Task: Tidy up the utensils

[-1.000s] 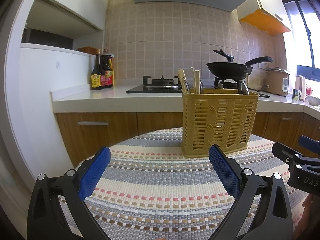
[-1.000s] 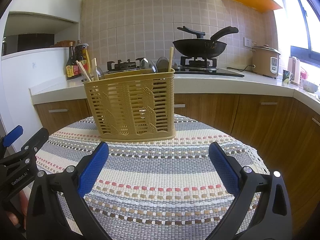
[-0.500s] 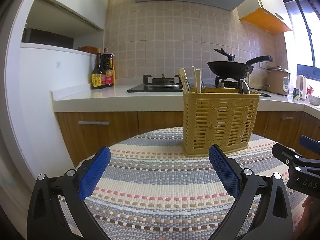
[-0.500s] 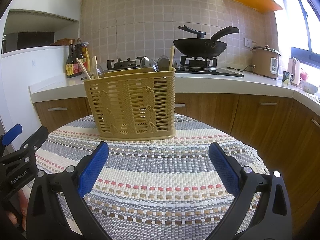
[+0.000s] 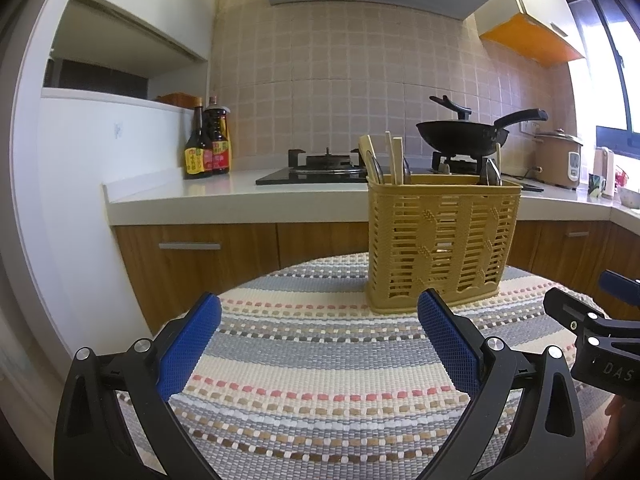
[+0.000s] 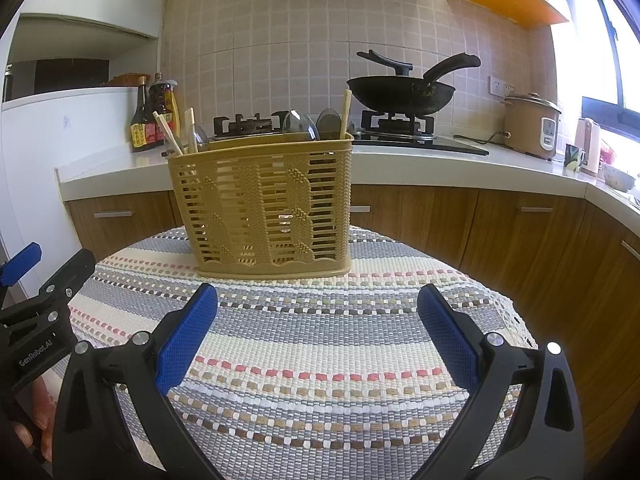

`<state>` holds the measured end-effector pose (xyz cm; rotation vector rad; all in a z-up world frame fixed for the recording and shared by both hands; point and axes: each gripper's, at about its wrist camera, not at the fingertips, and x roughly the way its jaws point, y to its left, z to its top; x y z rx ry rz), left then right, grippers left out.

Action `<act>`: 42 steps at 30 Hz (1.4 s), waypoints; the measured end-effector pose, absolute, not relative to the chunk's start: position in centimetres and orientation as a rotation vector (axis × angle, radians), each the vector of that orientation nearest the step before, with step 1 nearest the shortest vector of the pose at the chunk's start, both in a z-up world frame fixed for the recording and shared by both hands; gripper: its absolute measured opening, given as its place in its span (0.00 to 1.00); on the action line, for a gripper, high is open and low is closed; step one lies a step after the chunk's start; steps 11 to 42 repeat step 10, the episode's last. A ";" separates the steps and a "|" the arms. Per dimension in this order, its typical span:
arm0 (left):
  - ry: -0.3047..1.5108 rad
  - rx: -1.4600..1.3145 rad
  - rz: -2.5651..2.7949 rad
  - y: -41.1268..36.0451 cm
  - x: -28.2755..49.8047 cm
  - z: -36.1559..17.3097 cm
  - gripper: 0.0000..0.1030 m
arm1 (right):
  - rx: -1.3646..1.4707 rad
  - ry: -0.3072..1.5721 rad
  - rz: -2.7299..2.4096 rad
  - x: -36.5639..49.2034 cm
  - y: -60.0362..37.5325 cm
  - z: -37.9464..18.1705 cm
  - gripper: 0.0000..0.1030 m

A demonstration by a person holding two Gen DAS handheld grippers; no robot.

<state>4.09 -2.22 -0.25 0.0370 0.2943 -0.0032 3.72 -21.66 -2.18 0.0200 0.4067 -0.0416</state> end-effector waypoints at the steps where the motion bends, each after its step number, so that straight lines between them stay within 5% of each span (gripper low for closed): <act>1: 0.293 0.039 -0.004 -2.2 4.1 -0.2 0.93 | 0.021 0.407 -0.042 3.7 -21.7 -2.2 0.93; 42: 0.299 0.065 -0.033 -2.8 4.0 -0.2 0.93 | 0.026 0.407 -0.043 3.6 -21.8 -2.2 0.93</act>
